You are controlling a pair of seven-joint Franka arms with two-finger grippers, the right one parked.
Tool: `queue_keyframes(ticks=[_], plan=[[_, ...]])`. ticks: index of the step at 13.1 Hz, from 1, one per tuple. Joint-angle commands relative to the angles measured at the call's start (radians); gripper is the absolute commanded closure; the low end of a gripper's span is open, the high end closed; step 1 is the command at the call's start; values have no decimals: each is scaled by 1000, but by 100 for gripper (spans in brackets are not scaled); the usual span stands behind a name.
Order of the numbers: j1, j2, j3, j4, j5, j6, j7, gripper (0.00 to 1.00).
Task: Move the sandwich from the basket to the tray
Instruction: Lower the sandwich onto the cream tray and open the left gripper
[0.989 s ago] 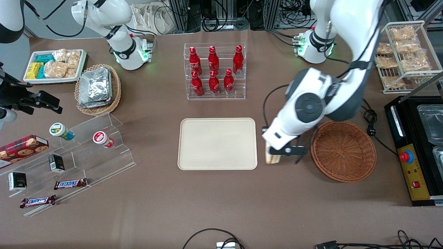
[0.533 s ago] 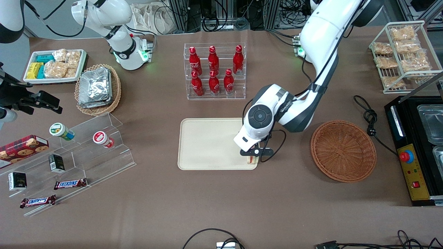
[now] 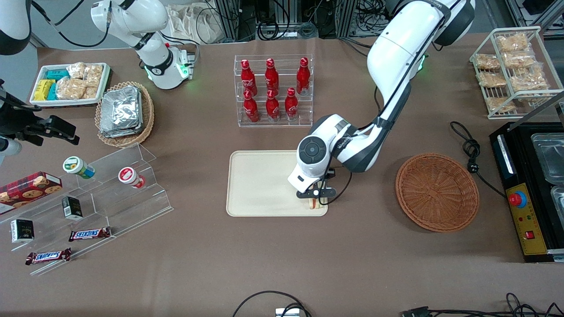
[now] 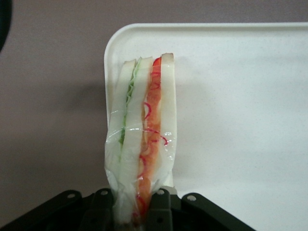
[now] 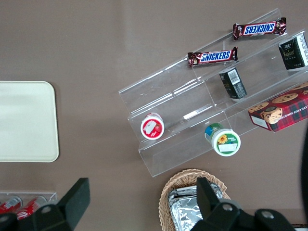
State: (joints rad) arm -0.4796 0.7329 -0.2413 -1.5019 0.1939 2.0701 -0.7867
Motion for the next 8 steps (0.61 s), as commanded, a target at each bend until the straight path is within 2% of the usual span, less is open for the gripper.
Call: queue_keyframes(ticks=[1, 2, 5, 8], plan=[[-13, 11, 5, 19, 28, 5, -26, 63], [-13, 10, 7, 9, 33, 11, -26, 1], [-13, -1, 11, 3, 39, 33, -26, 0], [-17, -74, 25, -26, 25, 35, -26, 0]])
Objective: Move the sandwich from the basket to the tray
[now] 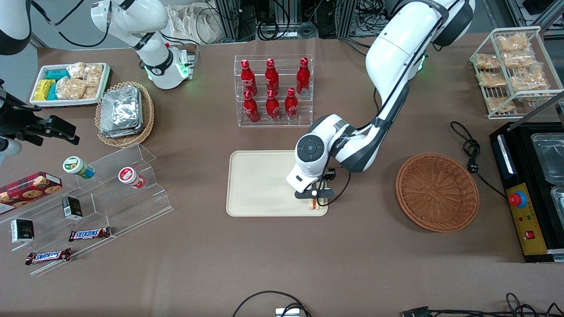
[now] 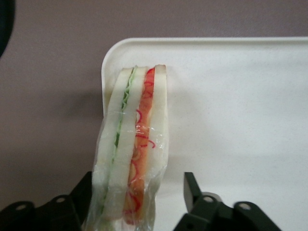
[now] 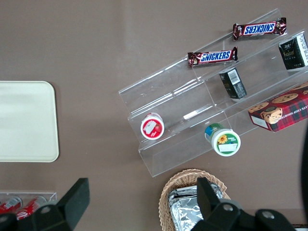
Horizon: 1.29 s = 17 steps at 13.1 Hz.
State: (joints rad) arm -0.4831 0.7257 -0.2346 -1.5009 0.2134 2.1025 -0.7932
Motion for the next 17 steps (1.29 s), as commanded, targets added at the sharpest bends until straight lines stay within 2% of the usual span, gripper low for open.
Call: queue_keyframes(ticks=[1, 4, 6, 8, 11, 13, 15, 17], plan=[[-15, -101, 43, -33, 0, 4, -17, 0], [-9, -231, 125, -71, -87, 2, 18, 0], [33, -323, 196, -105, -161, -2, 154, 0], [107, -397, 242, -120, -276, -36, 302, 0], [220, -536, 261, -151, -273, -230, 515, 0], [282, -677, 253, -237, -272, -327, 531, 0], [352, -785, 195, -288, -261, -404, 535, 0], [408, -840, 112, -282, -195, -479, 535, 0]])
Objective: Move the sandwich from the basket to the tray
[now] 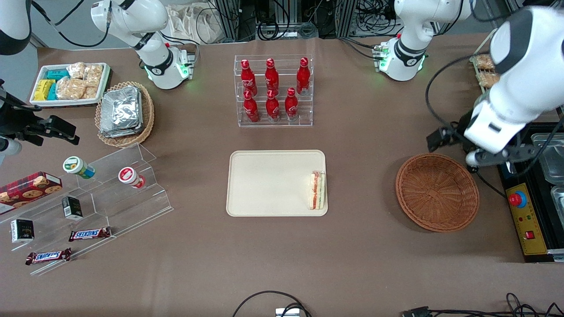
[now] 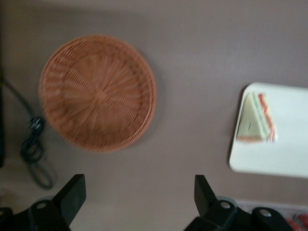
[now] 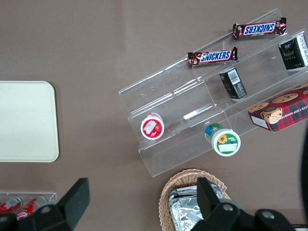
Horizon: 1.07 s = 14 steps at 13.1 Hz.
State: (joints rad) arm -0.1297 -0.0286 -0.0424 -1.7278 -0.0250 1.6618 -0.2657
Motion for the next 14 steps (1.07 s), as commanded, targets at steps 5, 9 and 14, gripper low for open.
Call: queue_keyframes(ticks=[5, 9, 14], plan=[[67, -143, -109, -41, 27, -114, 11, 0], [68, -123, -96, -42, 26, -99, 10, 0], [68, -105, -96, -47, 30, -60, 0, 0]])
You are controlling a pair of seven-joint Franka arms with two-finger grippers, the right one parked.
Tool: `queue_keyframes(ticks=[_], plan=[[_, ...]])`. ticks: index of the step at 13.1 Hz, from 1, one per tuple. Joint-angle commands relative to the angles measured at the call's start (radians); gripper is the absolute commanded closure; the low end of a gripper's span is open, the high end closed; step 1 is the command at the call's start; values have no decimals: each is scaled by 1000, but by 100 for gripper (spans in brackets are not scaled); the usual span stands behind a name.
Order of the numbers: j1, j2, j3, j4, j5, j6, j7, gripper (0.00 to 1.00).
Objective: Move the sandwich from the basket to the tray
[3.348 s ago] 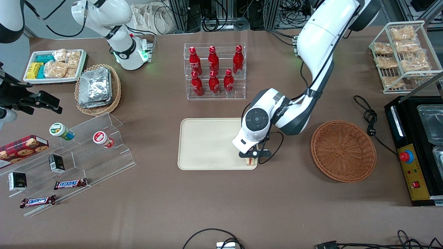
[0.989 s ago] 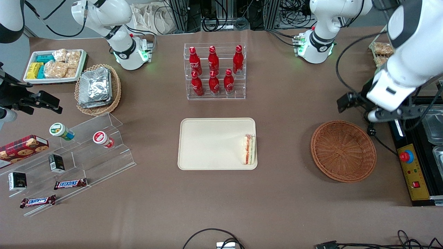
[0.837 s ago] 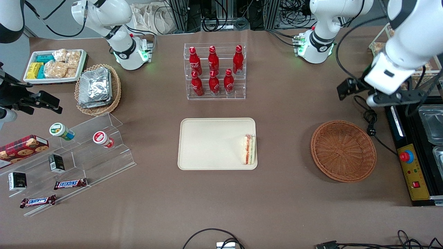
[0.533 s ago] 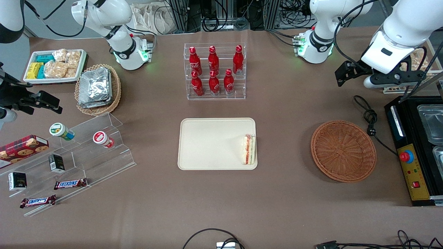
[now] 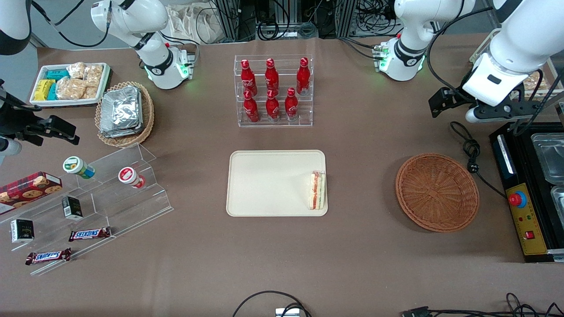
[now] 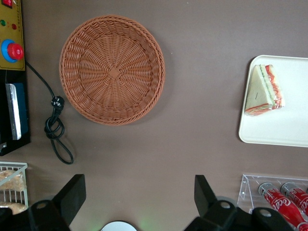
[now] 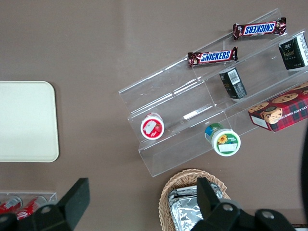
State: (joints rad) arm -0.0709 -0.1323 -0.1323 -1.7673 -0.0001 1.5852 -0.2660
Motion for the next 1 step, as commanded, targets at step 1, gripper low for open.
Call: queue_keyframes(ticks=[1], plan=[[10, -1, -6, -8, 9, 13, 2, 0]])
